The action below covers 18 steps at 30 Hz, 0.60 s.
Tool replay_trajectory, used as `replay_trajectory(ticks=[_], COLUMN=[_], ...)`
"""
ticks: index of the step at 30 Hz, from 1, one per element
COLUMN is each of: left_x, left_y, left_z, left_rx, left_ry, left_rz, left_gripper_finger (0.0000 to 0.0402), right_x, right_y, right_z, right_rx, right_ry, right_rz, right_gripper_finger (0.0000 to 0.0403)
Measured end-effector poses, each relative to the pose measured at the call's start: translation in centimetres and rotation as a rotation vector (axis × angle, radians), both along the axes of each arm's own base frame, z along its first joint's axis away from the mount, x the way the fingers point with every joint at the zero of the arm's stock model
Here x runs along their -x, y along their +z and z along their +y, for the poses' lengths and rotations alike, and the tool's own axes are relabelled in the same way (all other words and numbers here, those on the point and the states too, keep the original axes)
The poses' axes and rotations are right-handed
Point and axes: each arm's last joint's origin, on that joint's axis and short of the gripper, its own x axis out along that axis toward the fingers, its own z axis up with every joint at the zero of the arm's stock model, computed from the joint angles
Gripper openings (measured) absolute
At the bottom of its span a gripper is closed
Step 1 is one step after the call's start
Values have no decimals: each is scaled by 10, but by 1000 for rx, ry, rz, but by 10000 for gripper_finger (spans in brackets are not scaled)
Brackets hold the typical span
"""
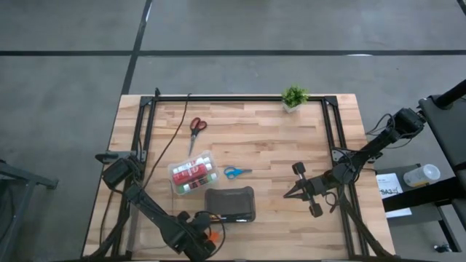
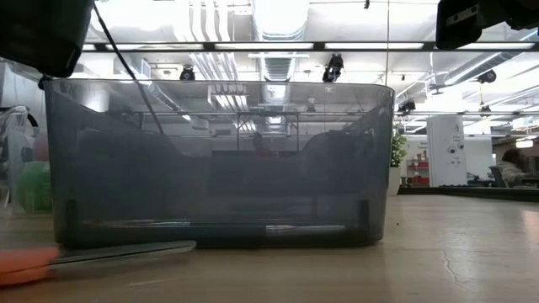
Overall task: Pick & Place Paint Supplies
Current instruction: Put the orange scissors into the bottom transparent bin
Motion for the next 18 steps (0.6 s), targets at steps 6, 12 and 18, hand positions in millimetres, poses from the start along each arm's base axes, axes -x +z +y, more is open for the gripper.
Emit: replay_trajectory(ticks=[6, 12, 18], left_x=[0, 0, 1], left_y=[0, 0, 0], left_z=[1, 2, 3], left_rx=[-1, -2, -10], left_ry=[10, 13, 45], left_rz=[8, 13, 23], left_gripper_finger=[113, 92, 31], right_x=[0, 0, 0], right_y=[0, 0, 0], right_z=[0, 0, 0], right_rx=[0, 0, -1], right_ry=[1, 1, 0], right_rz=[-1, 0, -1], right_gripper_finger=[8, 8, 8])
